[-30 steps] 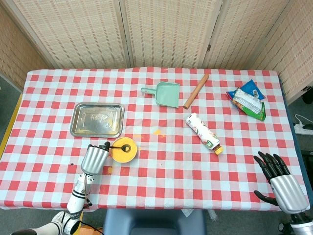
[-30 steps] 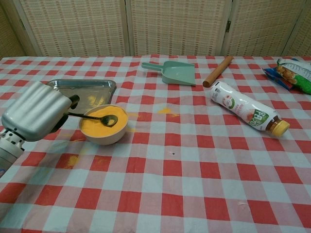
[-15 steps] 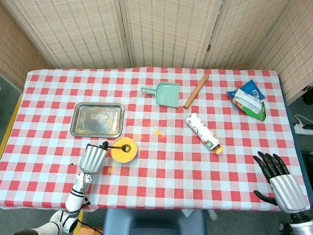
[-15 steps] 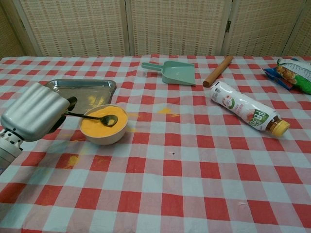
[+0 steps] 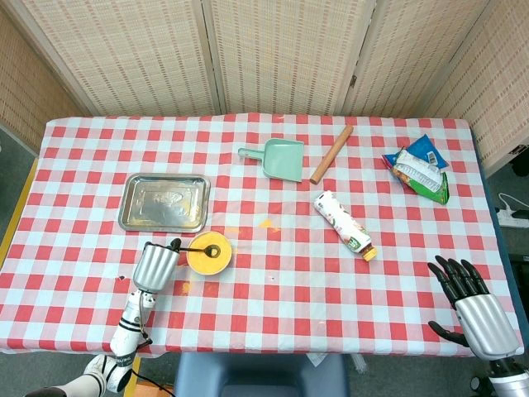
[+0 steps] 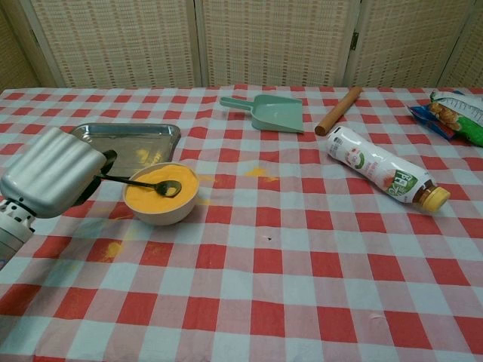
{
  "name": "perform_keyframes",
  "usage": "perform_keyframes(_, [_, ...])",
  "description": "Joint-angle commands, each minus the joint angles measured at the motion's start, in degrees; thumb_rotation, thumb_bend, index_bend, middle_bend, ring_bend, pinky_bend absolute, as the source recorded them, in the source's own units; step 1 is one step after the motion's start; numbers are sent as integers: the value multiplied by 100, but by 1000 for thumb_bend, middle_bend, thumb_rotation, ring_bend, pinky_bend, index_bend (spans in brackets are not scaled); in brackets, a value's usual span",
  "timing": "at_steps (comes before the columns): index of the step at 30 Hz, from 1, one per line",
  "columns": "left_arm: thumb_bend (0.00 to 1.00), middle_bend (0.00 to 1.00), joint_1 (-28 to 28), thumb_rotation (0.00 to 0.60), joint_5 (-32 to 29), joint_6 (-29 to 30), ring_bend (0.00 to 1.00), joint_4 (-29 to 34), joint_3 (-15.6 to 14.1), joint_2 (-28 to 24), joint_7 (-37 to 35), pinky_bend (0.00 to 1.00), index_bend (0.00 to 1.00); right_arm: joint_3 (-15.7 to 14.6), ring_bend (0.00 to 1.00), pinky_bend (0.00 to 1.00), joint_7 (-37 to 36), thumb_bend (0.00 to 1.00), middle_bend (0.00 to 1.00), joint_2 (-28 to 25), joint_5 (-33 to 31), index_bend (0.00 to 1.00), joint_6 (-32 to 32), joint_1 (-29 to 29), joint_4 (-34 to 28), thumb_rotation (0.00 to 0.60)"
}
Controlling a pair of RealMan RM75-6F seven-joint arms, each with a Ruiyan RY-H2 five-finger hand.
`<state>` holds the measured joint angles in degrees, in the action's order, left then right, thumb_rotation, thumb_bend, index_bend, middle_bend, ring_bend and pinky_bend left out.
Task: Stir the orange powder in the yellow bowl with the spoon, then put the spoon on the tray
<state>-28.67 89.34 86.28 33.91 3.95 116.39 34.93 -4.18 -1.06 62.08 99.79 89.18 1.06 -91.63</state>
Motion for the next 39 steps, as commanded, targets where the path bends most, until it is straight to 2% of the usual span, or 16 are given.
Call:
perform_keyframes(1, [439,1000,6,600,14,9,1000,17,-9,-5,-16,1000,517,-1,0,0,1,44,0,1,-2,0,-7,2,-1,600])
perform_keyframes(8, [442,1000,20,600,56,53,1000,104,-26,-42,21,1000,514,4,0,0,12,43,0,2,-10,0,-4,0,-1,600])
perform_keyframes(19, [442,1000,43,600,70,20,1000,56,-39,-29,-25,1000,422,5,0,0,0,43,0,-8,-2,0,39,-19,2,600])
perform_keyframes(28, [442,1000,35,600,133,126,1000,-128,-53,47,-286,1000,500,9,0,0,28,43,0,1,-18,0,12,-13,8,600])
perform_keyframes(39, [443,1000,55,600,153,218,1000,-259,-52,83,-477,1000,510,5,0,0,51,43,0,3,-15,0,27,-28,6,600])
